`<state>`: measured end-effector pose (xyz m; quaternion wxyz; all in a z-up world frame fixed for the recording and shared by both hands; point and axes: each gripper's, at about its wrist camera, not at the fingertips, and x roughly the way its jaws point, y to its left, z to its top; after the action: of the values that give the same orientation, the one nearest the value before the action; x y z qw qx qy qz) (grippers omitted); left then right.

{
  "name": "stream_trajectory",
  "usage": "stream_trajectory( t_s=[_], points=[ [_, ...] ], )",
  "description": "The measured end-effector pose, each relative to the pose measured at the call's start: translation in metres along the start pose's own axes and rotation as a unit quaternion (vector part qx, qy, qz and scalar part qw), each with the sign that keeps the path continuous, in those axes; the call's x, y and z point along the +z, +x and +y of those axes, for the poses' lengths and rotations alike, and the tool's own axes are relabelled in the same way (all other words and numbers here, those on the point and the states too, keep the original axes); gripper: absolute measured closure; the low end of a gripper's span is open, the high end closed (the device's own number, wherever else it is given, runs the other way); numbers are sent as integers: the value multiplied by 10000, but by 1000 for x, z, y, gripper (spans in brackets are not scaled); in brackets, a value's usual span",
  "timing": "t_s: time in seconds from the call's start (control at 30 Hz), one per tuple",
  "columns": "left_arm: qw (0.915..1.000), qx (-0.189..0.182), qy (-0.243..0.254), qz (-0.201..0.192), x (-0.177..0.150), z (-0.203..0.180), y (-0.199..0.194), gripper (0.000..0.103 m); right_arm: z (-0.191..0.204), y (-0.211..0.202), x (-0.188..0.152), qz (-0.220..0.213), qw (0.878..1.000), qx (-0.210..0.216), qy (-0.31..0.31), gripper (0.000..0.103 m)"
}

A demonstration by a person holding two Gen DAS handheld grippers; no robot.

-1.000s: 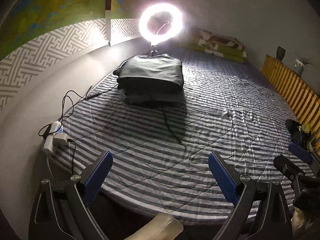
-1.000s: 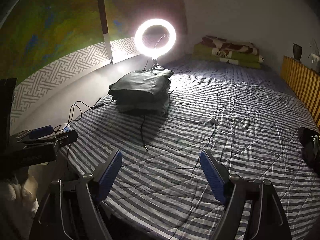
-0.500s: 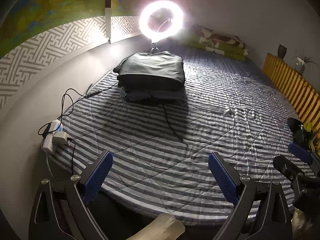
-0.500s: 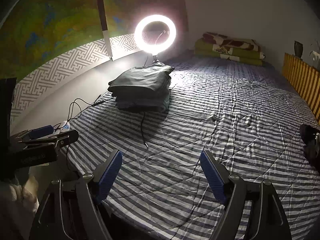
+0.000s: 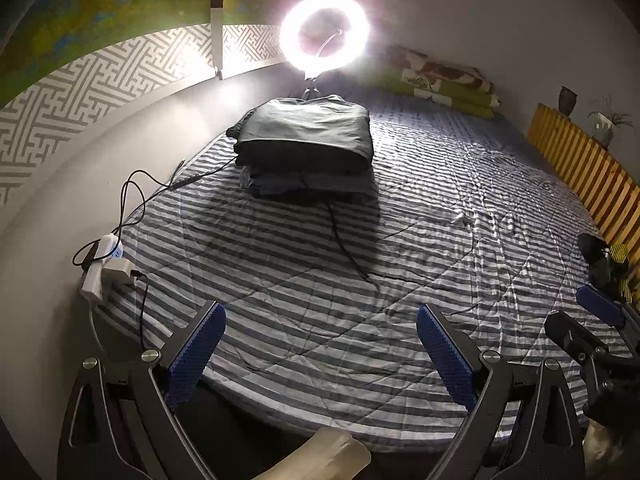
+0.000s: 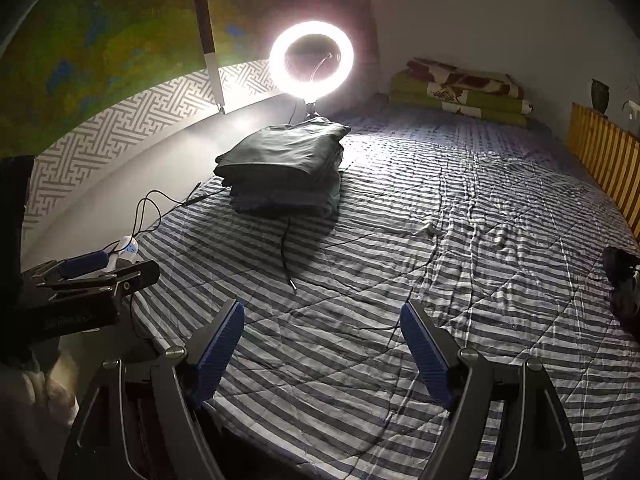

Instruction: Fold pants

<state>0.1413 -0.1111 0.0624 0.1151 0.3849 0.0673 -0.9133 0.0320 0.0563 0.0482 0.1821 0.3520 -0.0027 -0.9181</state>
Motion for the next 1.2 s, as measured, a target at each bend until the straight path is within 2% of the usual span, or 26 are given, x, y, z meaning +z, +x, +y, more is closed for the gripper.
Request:
stream_trajectory(
  t_s=[1.2],
  points=[
    [9994,-187,222,209,7,10,31,5,-10,14,-5,150,9998,-72,96,26]
  ],
)
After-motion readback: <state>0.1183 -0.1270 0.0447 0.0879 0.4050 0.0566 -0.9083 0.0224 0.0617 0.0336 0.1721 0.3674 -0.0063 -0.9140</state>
